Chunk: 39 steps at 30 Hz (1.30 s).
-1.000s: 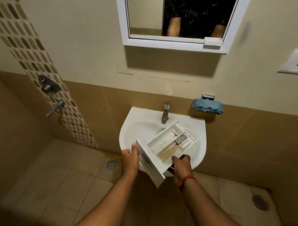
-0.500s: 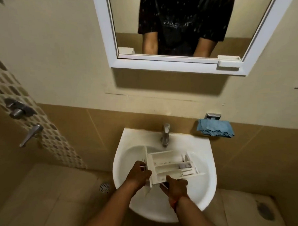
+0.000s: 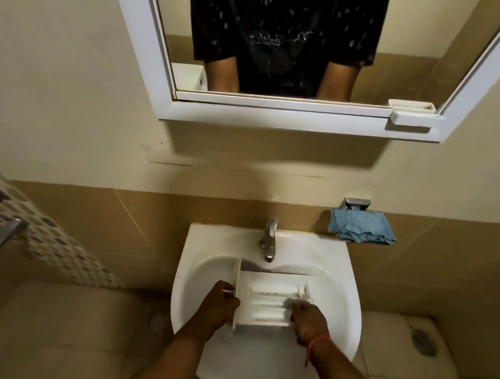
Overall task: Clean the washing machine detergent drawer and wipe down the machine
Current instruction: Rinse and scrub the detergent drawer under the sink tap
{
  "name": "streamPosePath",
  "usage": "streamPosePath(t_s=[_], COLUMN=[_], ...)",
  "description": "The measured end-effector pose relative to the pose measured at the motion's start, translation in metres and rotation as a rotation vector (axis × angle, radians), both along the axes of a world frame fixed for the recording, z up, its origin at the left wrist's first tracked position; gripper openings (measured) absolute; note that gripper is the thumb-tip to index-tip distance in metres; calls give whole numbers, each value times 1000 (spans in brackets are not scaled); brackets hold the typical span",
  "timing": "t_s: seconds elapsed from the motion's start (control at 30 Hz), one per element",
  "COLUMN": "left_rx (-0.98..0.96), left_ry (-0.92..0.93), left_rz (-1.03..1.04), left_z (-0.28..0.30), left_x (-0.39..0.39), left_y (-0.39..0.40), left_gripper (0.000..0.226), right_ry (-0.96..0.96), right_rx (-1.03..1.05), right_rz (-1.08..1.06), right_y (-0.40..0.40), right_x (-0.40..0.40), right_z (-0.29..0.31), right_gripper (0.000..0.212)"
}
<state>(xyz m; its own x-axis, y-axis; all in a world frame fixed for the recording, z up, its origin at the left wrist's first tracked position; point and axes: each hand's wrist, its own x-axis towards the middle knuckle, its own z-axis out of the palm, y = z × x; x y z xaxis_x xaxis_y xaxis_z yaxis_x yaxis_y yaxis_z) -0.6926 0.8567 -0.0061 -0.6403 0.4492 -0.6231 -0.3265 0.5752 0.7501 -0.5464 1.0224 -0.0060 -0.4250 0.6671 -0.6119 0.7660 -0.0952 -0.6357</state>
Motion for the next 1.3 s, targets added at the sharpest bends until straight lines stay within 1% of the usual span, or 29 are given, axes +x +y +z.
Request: streamPosePath(t_s=[0.03,0.07,0.17,0.2,0.27,0.33,0.4,0.53,0.67,0.73,0.8,0.87,0.9,0.93,0.97,1.0,1.03,1.07,1.1,1.13,1.17,1.2,1.23,1.3], left_rx=[3,5,27,35,50,61,58,53,55,36,20,2,-5,-13,-20,-26,-28,-32,-37,-44,-47,-47,-42,-31], left_ry=[-3,-4,-13,-17,-15,-15,-17,-15,2,18,24,32,36,39,40,38,33,28,22,16,10,6,3,-7], left_rz=[7,18,64,80,113,144,173,193,197,190,183,179,179,181,184,188,191,187,182,178,175,167,151,111], left_z=[-1,-1,-2,-1,1,1,2,0,-1,0,-1,0,-1,-1,-2,-2,-2,-2,-1,-1,-1,-1,-1,-1], left_x=[2,3,8,9,13,15,18,19,21,22,22,21,21,21,21,21,20,19,19,19,18,18,17,13], left_y=[1,3,4,4,3,3,4,6,8,8,9,11,11,11,12,12,13,14,15,15,15,15,15,16], left_gripper=[29,29,30,30,30,29,28,26,25,26,26,27,26,26,26,26,27,27,28,29,30,32,34,39], right_ry=[-3,39,217,239,294,280,188,62,64,64,54,75,110,185,267,329,358,361,353,374,415,447,472,518], right_rx=[94,152,287,315,289,293,372,540,654,762,824,831,821,810,776,702,561,341,57,-246,-494,-633,-699,-746], right_rz=[61,94,114,145,231,383,503,630,743,866,973,1009,969,855,669,439,202,-3,-153,-267,-370,-445,-503,-534], right_y=[7,13,30,39,53,64,71,74,78,83,90,97,99,97,94,90,85,77,67,57,47,41,37,33], right_x=[-8,-17,-57,-74,-108,-138,-161,-172,-164,-159,-156,-152,-150,-147,-142,-137,-130,-122,-115,-109,-105,-103,-104,-110], right_z=[6,18,47,50,63,67,65,66,70,72,74,75,74,74,73,70,63,56,46,36,27,20,14,7], right_gripper=[38,36,33,37,47,48,40,27,28,30,34,41,40,36,31,26,22,20,17,14,12,11,11,14])
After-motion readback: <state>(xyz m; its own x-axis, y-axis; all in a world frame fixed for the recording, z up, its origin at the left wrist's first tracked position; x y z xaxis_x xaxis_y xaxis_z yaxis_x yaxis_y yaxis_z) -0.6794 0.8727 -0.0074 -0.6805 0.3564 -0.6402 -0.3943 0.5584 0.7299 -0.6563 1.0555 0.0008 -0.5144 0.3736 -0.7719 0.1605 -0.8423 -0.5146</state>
